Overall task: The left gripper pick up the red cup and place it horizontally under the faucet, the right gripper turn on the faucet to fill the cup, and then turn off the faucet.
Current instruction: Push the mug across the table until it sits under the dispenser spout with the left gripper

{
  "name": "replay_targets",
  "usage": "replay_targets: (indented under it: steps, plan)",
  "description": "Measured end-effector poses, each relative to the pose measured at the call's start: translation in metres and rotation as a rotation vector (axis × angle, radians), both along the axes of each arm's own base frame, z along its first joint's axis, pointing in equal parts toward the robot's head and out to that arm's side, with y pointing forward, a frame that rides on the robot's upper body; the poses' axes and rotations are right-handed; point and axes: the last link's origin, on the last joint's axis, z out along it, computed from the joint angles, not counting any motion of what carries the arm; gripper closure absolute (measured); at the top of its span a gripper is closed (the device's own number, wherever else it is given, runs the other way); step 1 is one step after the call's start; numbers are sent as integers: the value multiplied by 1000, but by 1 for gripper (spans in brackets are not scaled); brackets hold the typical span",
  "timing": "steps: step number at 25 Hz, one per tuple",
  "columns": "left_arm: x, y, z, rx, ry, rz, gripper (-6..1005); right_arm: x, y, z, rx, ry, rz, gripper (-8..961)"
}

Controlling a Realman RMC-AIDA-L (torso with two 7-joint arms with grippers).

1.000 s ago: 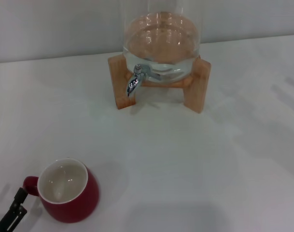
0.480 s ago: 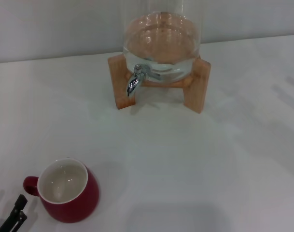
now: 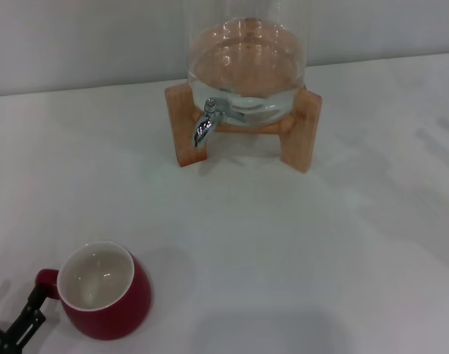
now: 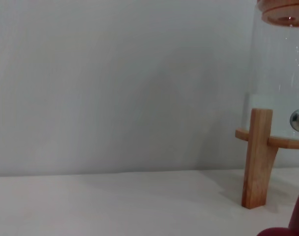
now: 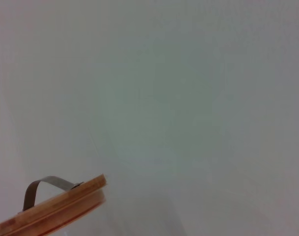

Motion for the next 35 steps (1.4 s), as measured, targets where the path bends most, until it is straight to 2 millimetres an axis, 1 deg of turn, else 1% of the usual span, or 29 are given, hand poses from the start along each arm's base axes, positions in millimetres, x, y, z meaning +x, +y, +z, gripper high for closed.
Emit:
replay_targets:
  steps: [6, 11, 18, 26, 32, 35]
  plan:
    - [1, 9, -1, -17, -8, -1, 157, 0, 0, 0, 3, 3, 0, 295]
    - [5, 17, -6, -61, 6, -22, 158, 0, 0, 1, 5, 3, -2, 295]
    - [5, 19, -6, -59, 50, -46, 157, 0, 0, 2, 11, -1, 0, 295]
    - [5, 18, -6, -51, 62, -55, 158, 1, 0, 3, 20, -1, -2, 294]
    - [6, 18, -4, -49, 54, -61, 223, 1, 0, 3, 20, -1, -2, 294]
    - [7, 18, -4, -47, 49, -65, 281, 1, 0, 3, 20, -1, -2, 294]
